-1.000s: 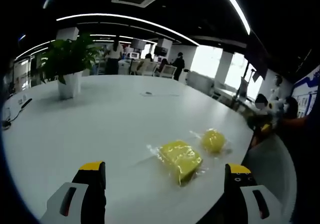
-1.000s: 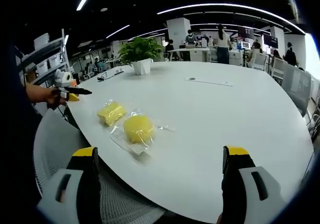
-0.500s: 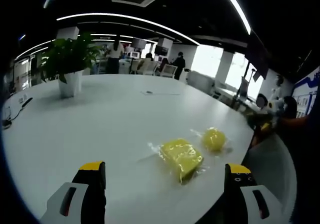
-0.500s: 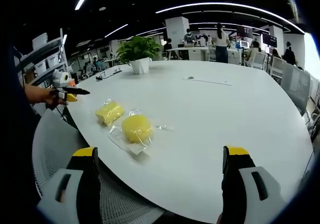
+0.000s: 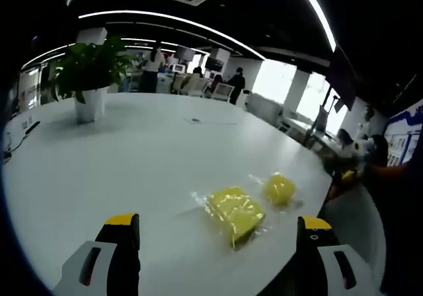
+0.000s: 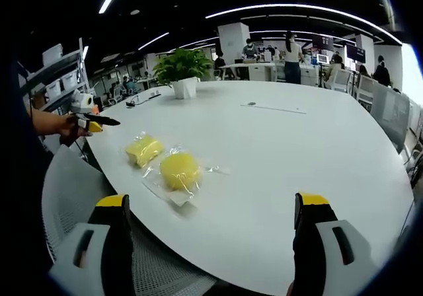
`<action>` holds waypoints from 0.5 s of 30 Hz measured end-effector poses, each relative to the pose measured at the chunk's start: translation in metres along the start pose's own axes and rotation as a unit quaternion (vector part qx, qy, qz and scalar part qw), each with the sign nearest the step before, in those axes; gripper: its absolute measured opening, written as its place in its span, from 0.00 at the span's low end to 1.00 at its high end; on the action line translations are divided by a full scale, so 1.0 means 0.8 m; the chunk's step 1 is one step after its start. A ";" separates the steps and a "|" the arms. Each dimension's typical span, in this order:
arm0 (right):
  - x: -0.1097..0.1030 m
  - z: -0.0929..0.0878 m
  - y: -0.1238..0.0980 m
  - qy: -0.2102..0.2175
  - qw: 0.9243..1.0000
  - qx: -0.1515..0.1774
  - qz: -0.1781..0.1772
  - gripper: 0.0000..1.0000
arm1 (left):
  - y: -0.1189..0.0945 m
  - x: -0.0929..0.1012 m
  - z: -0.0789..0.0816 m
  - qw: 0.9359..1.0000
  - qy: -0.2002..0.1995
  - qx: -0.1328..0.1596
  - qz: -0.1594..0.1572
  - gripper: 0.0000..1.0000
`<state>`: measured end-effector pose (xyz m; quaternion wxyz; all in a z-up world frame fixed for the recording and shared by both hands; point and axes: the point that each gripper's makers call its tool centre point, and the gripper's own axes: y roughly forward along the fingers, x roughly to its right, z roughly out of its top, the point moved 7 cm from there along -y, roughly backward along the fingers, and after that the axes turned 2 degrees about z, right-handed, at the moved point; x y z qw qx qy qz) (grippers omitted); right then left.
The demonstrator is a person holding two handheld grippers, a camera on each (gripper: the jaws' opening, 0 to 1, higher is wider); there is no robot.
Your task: Compare the silicone blocks by pressing each to a similar depth, holding the contact briefly, and releasing to observe deformation and rebound differences across the visible hardness samples.
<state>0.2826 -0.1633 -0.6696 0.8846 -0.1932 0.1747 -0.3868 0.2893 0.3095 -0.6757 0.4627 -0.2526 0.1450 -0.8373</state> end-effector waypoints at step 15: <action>-0.002 -0.002 0.003 0.009 1.000 0.002 -0.002 0.96 | 0.027 -0.014 0.016 0.998 -0.061 -0.027 -0.003 1.00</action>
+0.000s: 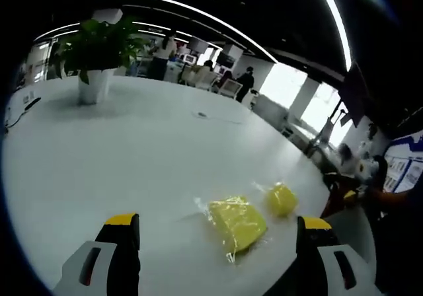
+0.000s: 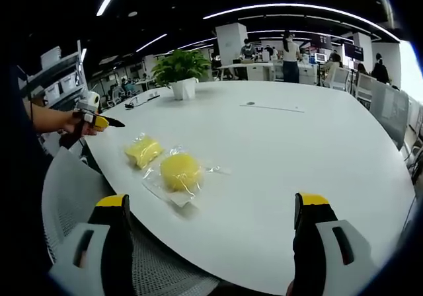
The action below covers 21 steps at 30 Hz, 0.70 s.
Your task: Compare the silicone blocks by pressing each to a similar depth, holding the contact briefly, and releasing to observe deformation and rebound differences across the visible hardness samples.
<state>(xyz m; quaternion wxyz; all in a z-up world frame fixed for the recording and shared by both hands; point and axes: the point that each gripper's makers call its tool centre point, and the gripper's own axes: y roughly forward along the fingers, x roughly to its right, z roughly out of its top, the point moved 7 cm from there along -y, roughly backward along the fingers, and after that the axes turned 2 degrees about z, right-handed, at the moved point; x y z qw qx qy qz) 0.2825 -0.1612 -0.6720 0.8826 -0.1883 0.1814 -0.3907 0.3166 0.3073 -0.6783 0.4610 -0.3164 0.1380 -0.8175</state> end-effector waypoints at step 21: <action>-0.001 -0.001 0.007 0.011 1.000 -0.005 0.010 0.96 | 0.038 -0.013 0.006 0.989 -0.106 -0.102 -0.027 0.97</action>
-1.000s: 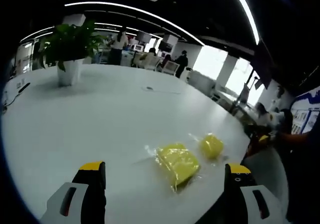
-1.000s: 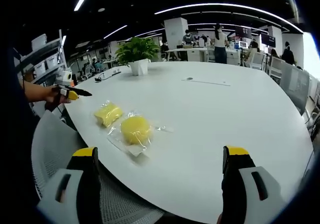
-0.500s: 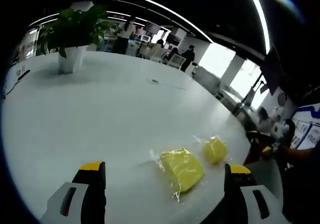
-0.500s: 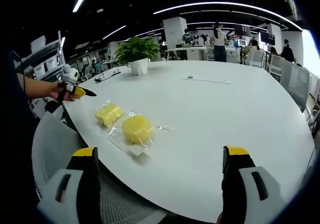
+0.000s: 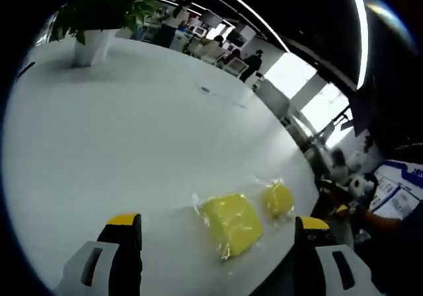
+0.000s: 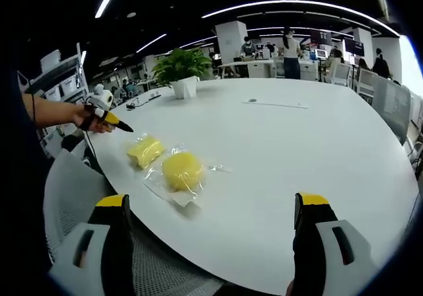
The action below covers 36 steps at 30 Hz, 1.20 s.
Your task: Compare the silicone blocks by pressing each to a similar depth, holding the contact briefly, and releasing to observe deformation and rebound differences across the visible hardness samples.
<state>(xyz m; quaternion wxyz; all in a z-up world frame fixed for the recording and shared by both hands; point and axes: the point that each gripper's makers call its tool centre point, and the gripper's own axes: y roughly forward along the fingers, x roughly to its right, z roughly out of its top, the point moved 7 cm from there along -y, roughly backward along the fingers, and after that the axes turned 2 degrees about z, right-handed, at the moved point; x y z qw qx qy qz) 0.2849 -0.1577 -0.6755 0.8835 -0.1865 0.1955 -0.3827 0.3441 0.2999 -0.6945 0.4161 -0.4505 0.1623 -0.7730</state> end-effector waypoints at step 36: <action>0.005 -0.001 0.010 0.013 1.000 -0.011 0.012 0.96 | 0.062 -0.026 0.001 0.988 -0.129 -0.039 -0.072 0.41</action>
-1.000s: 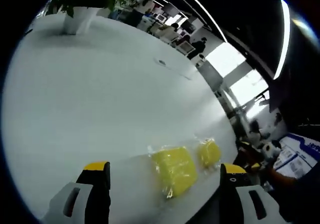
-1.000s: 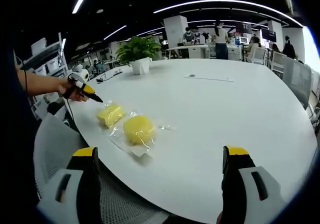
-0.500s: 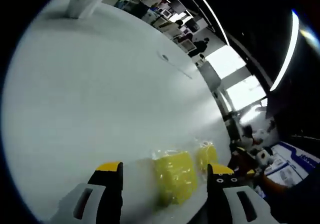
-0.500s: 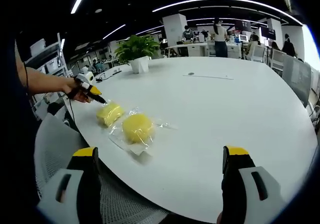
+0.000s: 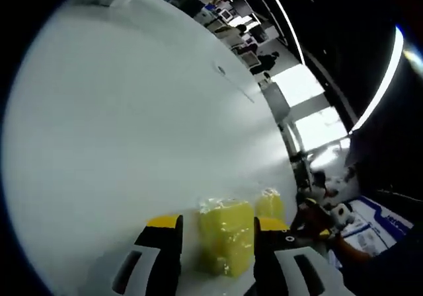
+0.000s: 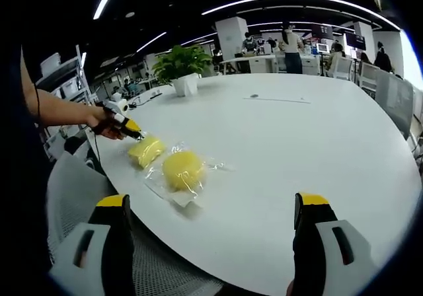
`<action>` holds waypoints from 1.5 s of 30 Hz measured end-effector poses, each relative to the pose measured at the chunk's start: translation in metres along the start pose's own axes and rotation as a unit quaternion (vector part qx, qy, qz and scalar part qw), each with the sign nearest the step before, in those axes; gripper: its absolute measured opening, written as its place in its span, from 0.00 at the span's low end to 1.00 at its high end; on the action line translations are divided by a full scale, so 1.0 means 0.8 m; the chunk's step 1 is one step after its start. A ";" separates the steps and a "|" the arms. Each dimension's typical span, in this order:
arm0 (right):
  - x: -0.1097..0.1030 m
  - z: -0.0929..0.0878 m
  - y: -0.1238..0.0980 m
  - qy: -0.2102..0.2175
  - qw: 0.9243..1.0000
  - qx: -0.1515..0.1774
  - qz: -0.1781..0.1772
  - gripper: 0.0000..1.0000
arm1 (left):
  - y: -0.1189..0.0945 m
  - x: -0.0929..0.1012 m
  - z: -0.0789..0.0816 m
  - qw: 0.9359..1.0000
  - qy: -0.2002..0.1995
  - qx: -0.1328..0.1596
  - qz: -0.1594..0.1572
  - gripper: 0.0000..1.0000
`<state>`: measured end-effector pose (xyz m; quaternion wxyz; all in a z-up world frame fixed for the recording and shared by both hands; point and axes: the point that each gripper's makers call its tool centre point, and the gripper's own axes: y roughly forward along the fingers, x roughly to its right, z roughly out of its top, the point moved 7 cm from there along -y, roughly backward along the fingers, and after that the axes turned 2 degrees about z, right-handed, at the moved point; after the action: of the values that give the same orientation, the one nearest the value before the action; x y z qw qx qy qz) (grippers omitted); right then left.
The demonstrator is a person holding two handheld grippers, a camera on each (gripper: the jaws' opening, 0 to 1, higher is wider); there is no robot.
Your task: Compare the silicone blocks by pressing each to a similar depth, holding the contact briefly, and releasing to observe deformation and rebound differences across the visible hardness samples.
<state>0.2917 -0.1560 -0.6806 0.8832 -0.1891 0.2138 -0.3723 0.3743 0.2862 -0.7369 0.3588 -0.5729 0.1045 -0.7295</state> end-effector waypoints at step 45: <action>-0.004 -0.006 0.002 0.009 1.000 -0.003 0.006 0.96 | 0.003 -0.003 0.001 0.999 -0.041 0.005 -0.015 0.00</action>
<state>0.2881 -0.1538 -0.6846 0.8828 -0.1866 0.2242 -0.3681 0.3766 0.2859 -0.7396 0.3547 -0.6019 0.0777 -0.7112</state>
